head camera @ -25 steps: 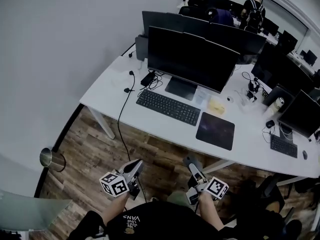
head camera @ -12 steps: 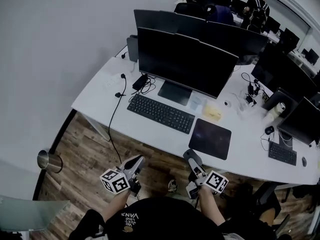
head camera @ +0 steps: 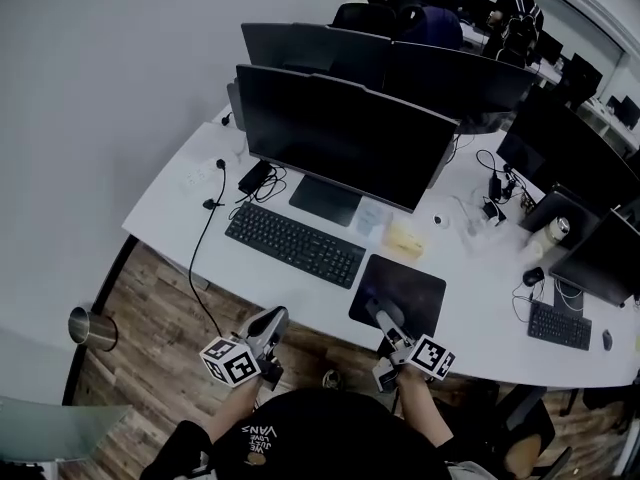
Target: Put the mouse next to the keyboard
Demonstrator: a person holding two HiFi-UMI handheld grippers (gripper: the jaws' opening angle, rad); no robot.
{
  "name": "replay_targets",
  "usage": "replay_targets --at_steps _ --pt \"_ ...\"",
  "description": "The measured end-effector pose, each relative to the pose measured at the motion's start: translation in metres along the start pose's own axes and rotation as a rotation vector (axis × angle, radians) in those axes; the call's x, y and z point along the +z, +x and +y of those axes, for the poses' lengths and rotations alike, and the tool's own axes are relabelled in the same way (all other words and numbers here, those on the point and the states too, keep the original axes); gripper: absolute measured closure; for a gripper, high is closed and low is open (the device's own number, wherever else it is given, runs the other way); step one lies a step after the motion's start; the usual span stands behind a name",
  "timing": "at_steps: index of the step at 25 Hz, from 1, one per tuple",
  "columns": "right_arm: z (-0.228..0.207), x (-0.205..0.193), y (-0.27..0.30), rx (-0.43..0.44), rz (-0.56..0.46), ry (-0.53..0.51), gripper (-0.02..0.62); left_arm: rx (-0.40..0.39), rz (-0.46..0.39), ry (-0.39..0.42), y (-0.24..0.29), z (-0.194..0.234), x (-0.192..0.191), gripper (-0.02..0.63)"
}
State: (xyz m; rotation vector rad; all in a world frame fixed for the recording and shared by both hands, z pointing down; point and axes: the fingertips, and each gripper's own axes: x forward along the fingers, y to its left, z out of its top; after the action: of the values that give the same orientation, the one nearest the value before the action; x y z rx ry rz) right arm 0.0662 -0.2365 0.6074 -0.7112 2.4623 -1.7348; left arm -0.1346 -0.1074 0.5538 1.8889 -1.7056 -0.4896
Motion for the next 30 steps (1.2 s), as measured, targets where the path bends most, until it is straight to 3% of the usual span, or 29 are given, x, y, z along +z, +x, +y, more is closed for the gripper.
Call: replay_targets --at_steps 5,14,25,30 --pt "-0.016 0.028 0.005 -0.002 -0.019 0.015 0.417 -0.002 -0.009 -0.007 0.030 -0.007 -0.005 0.604" --pt "-0.042 0.039 0.019 -0.061 -0.075 0.069 0.417 -0.007 0.057 -0.020 0.051 0.015 -0.009 0.604" --pt "-0.070 0.043 0.044 -0.211 -0.262 0.155 0.417 -0.165 0.195 0.017 0.101 0.043 0.028 0.604" --pt "-0.080 0.044 0.059 -0.264 -0.326 0.173 0.417 -0.201 0.239 0.022 0.109 0.060 0.036 0.604"
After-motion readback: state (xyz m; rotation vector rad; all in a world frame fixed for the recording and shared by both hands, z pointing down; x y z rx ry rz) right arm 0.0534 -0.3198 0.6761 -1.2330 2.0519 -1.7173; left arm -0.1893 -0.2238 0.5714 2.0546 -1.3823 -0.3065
